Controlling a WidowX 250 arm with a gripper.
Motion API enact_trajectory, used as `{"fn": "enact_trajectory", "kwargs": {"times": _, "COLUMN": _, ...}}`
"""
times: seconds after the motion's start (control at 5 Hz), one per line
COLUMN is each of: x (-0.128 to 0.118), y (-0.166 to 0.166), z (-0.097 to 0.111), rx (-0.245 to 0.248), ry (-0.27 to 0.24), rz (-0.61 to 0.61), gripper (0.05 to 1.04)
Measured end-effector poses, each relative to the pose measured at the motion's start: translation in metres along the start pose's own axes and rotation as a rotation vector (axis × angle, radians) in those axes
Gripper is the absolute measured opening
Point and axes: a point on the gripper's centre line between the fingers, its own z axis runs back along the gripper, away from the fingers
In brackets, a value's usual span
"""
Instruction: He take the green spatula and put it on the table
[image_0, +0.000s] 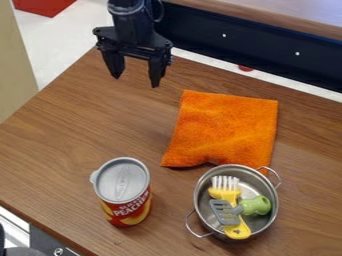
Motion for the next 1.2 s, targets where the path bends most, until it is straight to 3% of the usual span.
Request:
{"fn": "enact_trajectory", "kwargs": {"times": 0.4, "x": -0.013, "y": -0.006, "z": -0.010, "rx": 0.022, "ry": 0.063, "rz": -0.068, "gripper": 0.997}}
{"fn": "enact_trajectory", "kwargs": {"times": 0.6, "x": -0.024, "y": -0.027, "z": -0.002, "rx": 0.056, "ry": 0.148, "rz": -0.329, "gripper": 0.998}}
{"fn": "enact_trajectory", "kwargs": {"times": 0.8, "x": -0.032, "y": -0.056, "z": 0.010, "rx": 0.012, "ry": 0.217, "rz": -0.568, "gripper": 0.997}}
{"fn": "enact_trajectory", "kwargs": {"times": 1.0, "x": -0.046, "y": -0.093, "z": 0.021, "rx": -0.072, "ry": 0.172, "rz": -0.805, "gripper": 0.997}}
{"fn": "enact_trajectory", "kwargs": {"times": 1.2, "x": -0.066, "y": -0.125, "z": 0.016, "rx": -0.161, "ry": 0.072, "rz": -0.984, "gripper": 0.998}}
